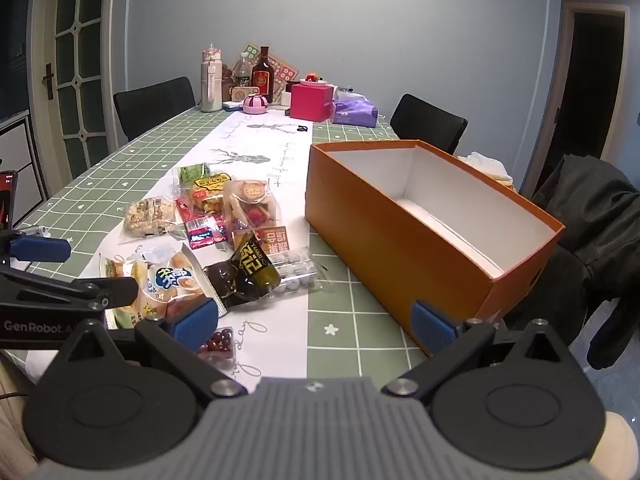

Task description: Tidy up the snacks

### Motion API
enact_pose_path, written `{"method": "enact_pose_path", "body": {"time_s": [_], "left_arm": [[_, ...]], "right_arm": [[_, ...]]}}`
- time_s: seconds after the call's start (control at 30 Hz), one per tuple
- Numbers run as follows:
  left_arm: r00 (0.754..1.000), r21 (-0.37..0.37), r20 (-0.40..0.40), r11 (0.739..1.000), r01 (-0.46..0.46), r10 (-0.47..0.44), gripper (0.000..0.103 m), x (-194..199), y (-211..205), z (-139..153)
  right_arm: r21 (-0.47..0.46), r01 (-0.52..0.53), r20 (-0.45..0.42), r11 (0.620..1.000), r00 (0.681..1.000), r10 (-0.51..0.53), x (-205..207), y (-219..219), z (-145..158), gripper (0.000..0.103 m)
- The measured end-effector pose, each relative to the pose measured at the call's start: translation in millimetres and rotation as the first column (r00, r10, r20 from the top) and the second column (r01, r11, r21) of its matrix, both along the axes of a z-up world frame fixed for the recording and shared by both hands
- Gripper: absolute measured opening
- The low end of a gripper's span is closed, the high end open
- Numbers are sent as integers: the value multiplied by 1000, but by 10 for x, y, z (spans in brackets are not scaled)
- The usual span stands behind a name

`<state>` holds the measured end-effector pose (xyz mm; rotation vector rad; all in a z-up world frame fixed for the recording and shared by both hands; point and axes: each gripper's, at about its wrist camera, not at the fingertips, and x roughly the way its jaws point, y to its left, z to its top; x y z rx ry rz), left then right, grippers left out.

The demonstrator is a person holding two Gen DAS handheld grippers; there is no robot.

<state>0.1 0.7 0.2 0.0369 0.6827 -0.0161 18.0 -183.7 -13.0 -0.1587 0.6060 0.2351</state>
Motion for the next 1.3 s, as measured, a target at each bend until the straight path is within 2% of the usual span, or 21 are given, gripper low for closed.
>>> {"method": "enact_pose_path", "body": {"time_s": [0.27,0.33,1.3], "left_arm": [[1000,-10,6,1000,-3,3,98,-54,34,-76],[1000,-5,-16,1000,1,-1,98,32,-3,-62],[1000,-4,-18,1000,1,-1,98,24,-24,-76]], "right_arm": [[0,-2,-6,1000,1000,2,17,6,-14,100],[-1,-3,-3,1000,1000,3,14,1,1,100],[-2,-11,-13,1000,1000,11,-4,19,-6,100]]}}
